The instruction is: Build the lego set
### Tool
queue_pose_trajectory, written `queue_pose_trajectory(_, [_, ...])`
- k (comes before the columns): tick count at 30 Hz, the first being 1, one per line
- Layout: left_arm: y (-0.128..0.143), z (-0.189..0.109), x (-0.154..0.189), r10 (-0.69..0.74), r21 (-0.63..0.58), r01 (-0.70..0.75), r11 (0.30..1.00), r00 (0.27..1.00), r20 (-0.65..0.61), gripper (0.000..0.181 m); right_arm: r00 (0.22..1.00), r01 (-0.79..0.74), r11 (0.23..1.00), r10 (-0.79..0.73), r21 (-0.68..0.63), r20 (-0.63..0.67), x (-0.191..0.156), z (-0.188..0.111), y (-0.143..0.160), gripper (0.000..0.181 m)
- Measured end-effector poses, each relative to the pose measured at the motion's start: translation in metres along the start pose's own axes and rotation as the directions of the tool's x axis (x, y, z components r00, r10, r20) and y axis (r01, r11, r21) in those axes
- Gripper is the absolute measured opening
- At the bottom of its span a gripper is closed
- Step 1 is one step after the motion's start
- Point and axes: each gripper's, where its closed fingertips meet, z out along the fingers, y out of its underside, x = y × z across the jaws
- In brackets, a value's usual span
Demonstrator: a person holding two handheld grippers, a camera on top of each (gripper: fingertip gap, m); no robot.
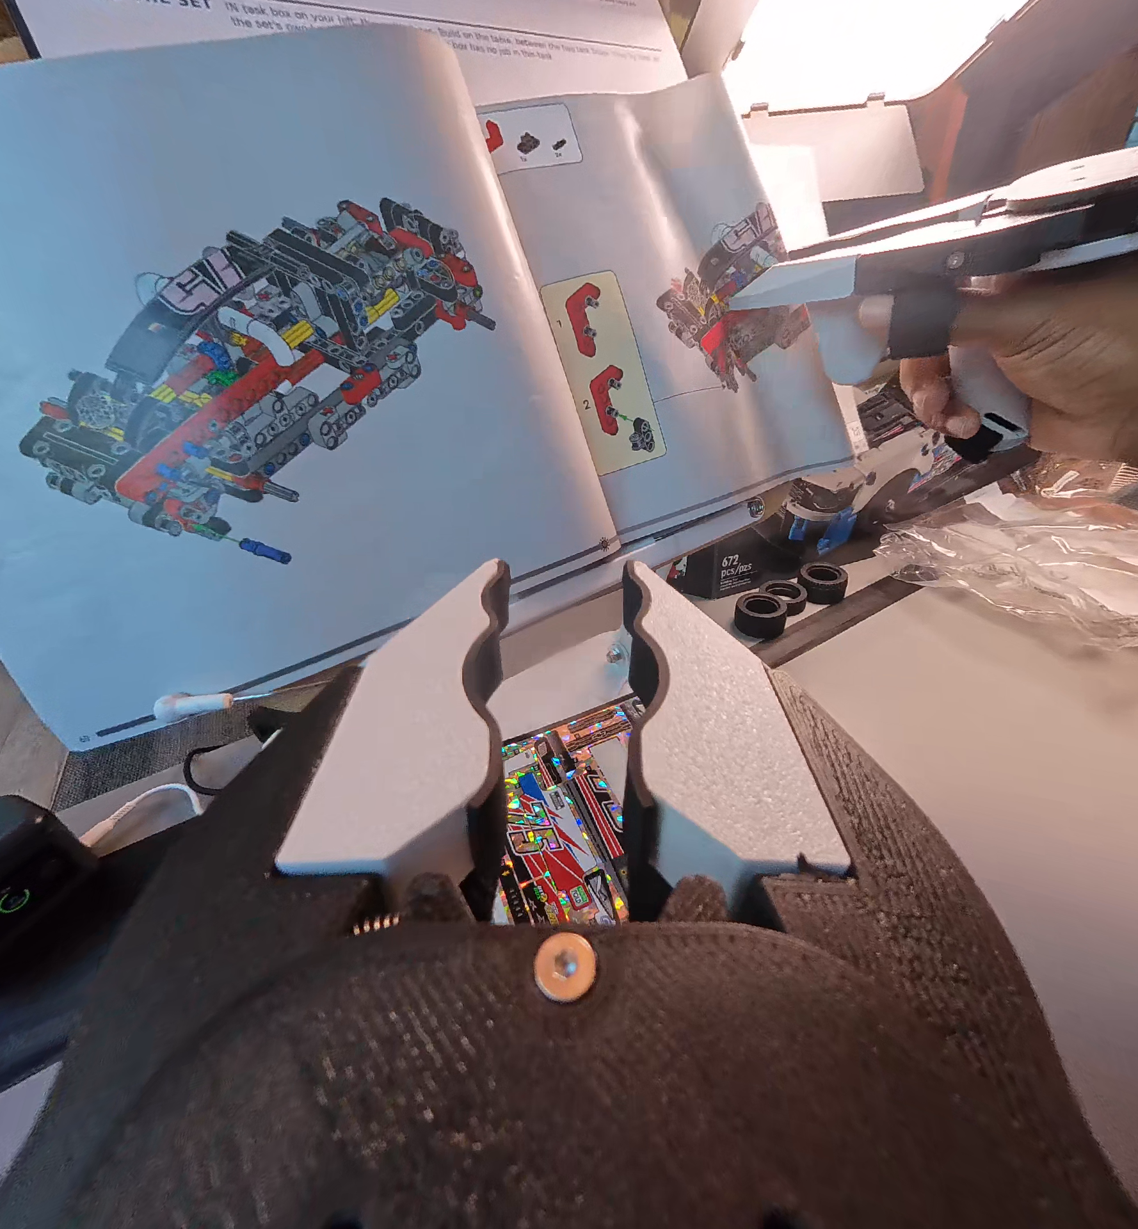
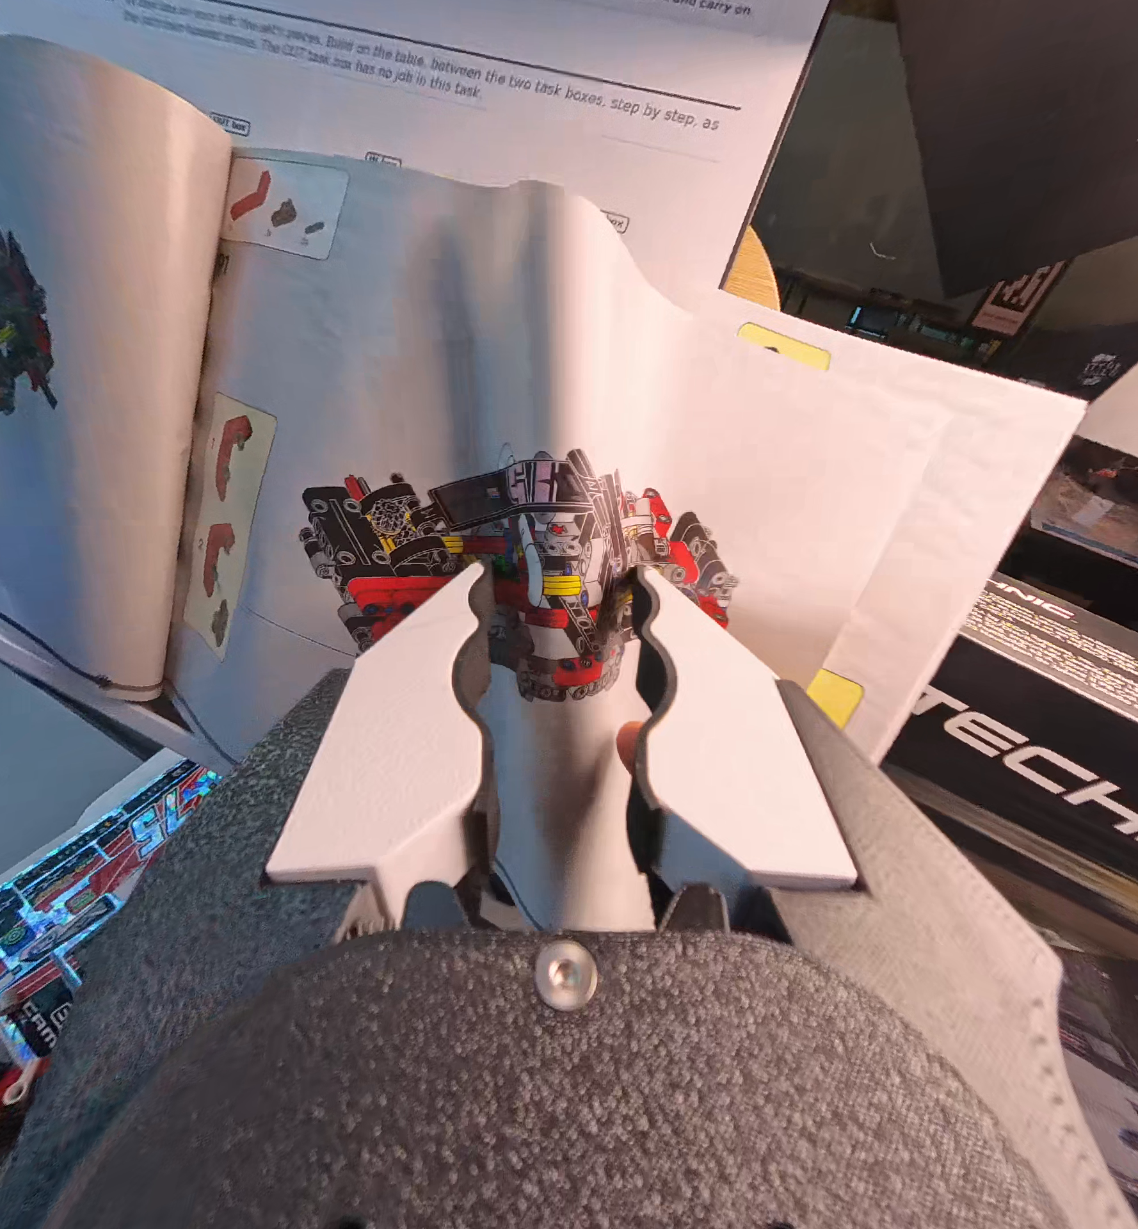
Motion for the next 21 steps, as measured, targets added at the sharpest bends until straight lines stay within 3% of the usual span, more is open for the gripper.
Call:
queue_pose_trajectory(3, [0.004,0.001,0.003,-0.004,-0.007,0.004,1.000,1.000,-0.009,0.033,0.998,0.061,0.998,-0.061,-0.019,0.035,-0.010,0.000,0.004,0.016])
queue_pose_trajectory(7, [0.004,-0.001,0.007,-0.013,0.000,0.013,1.000,1.000,-0.020,0.033,0.994,0.080,0.997,-0.078,-0.022,0.073,-0.018,-0.004,0.000,0.003])
queue_pose_trajectory(11, [-0.005,-0.002,0.015,-0.050,0.011,0.052,0.999,0.995,-0.084,0.040,0.982,0.157,0.988,-0.156,-0.004,0.106,-0.040,-0.020,-0.005,0.014])
queue_pose_trajectory(16, [-0.050,0.008,0.043,-0.185,0.047,0.203,0.978,0.948,-0.258,0.044,0.959,0.270,0.956,-0.278,0.115,0.061,-0.062,-0.052,-0.009,0.011])
queue_pose_trajectory(21, [-0.087,0.051,0.073,-0.322,-0.026,0.338,0.941,0.868,-0.379,0.049,0.930,0.354,0.917,-0.365,0.183,0.035,-0.093,-0.065,-0.005,0.011])
